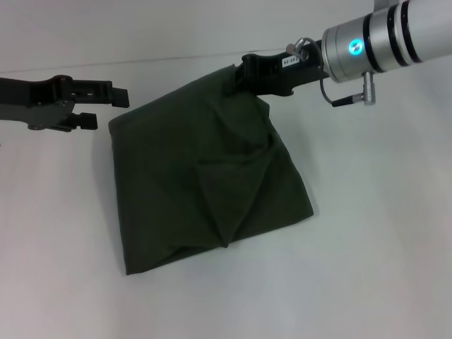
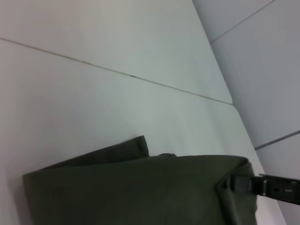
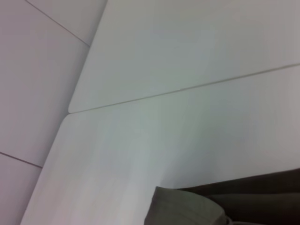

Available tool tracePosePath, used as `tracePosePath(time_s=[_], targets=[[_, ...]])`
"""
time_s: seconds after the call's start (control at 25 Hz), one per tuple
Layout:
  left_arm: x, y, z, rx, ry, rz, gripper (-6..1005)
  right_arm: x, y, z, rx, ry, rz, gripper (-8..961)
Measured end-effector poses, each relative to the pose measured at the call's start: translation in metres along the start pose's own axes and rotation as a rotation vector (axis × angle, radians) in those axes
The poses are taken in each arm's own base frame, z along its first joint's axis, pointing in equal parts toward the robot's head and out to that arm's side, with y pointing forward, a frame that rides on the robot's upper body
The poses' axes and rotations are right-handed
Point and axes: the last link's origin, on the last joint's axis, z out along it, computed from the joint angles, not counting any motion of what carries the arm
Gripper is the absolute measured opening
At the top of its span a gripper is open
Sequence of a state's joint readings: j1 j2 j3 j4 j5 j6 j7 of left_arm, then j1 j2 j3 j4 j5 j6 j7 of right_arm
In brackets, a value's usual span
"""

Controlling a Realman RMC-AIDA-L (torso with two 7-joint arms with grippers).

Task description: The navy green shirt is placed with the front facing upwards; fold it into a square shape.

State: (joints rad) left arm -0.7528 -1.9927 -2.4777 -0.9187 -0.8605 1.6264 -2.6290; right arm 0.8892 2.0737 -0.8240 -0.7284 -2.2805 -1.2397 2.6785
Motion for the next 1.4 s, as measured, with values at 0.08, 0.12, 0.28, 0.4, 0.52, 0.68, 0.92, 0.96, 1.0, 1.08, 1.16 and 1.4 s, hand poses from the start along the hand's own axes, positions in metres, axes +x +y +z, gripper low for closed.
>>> tracePosePath(time_s=[0.08,0.12,0.28,0.4,0.52,0.68,0.92,0.96,1.0,1.08,1.16,1.4], targets=[[0.000,-0.001,-0.001,0.003,0.003,-0.002,949,-0.002,0.003,-0.002,-0.002,-0.003,-0.005,79],[0.000,-0.002,-0.002,0.004,0.005,-0.003,949,-0.003,0.003,-0.003,-0.001,-0.004,-0.008,84],[0.000,-0.003,-0.002,0.008,0.009,-0.006,948,-0.006,0.003,-0.006,0.032,0.001,-0.021,105],[0.000,-0.003,-0.002,0.008,0.010,-0.006,948,-0.006,-0.006,-0.007,0.079,-0.001,-0.023,121],[0.000,-0.003,-0.002,0.009,0.011,-0.009,948,-0.004,-0.012,-0.007,0.102,-0.011,-0.017,136],[0.001,-0.002,-0.001,0.008,0.007,-0.009,949,-0.004,-0.023,-0.010,0.125,-0.044,0.000,157],[0.001,-0.001,0.001,0.008,0.005,-0.007,949,0.002,-0.034,-0.003,0.146,-0.031,0.018,188],[0.001,-0.001,0.001,0.008,0.006,-0.007,949,0.004,-0.034,0.000,0.145,-0.015,0.013,194],[0.001,-0.001,0.001,0.008,0.007,-0.008,949,0.004,-0.034,0.000,0.145,-0.015,0.013,199],[0.001,-0.002,0.000,0.008,0.009,-0.010,949,0.005,-0.034,0.001,0.145,-0.007,0.008,209],[0.000,-0.003,0.000,0.008,0.009,-0.009,949,0.005,-0.034,0.000,0.147,-0.002,0.005,220],[-0.003,-0.005,0.001,0.005,0.002,-0.022,950,0.002,-0.041,-0.014,0.157,0.016,0.005,269]])
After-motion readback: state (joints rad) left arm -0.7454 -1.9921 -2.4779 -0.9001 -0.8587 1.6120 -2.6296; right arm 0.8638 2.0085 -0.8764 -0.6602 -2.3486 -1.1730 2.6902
